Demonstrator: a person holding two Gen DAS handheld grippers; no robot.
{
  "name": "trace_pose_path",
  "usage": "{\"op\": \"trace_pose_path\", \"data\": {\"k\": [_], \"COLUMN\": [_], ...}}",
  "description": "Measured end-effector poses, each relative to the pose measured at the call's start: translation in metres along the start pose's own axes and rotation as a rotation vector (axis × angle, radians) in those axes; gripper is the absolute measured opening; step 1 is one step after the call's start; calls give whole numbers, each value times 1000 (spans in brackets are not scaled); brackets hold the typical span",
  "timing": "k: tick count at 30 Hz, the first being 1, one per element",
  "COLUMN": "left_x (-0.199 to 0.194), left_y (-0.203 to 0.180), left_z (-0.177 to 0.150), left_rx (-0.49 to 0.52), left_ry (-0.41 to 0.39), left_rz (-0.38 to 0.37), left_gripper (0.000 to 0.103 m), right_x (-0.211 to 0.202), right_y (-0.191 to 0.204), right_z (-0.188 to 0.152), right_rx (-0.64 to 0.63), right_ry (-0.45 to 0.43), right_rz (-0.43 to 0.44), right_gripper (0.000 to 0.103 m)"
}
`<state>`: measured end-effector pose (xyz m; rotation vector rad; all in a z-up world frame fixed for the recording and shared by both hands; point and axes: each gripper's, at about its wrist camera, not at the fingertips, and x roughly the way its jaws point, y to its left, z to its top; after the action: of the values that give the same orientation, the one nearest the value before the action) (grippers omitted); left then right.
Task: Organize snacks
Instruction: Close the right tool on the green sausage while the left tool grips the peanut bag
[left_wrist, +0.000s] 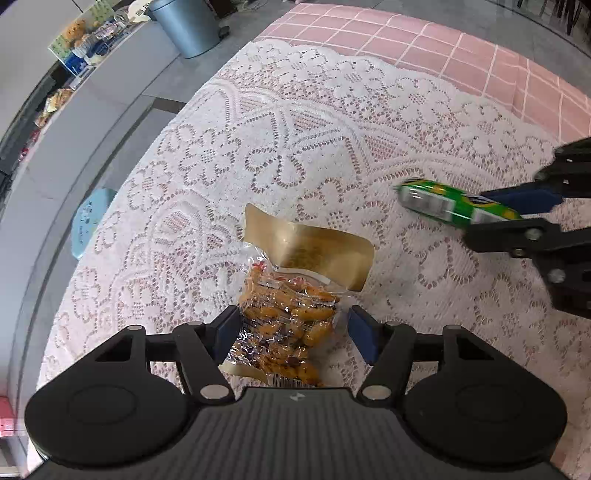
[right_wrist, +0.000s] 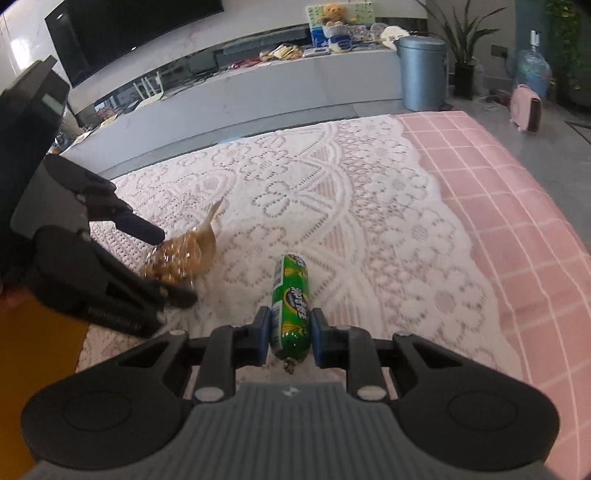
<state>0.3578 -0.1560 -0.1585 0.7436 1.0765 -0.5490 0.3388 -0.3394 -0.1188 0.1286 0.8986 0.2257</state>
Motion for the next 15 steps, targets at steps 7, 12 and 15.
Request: {"op": "trace_pose_path", "data": {"k": [7,12,15], "left_x": [-18,-31,-34], "left_y": [-11,-17,-18], "left_z": [1,4,4], "left_rx": [7,19,40], "left_ry": [-66,-95,-84], "left_rz": [64,161,216], "left_gripper": [40,19,15], "right_x": [-15,-27,-30], "right_y": [-14,-12,-10], "right_z": [-20,-28,-33], "right_rx": [85,92,91], "right_ry": [1,-21,-19], "right_rz": [2,2,7], "right_gripper": [20,20,20]}}
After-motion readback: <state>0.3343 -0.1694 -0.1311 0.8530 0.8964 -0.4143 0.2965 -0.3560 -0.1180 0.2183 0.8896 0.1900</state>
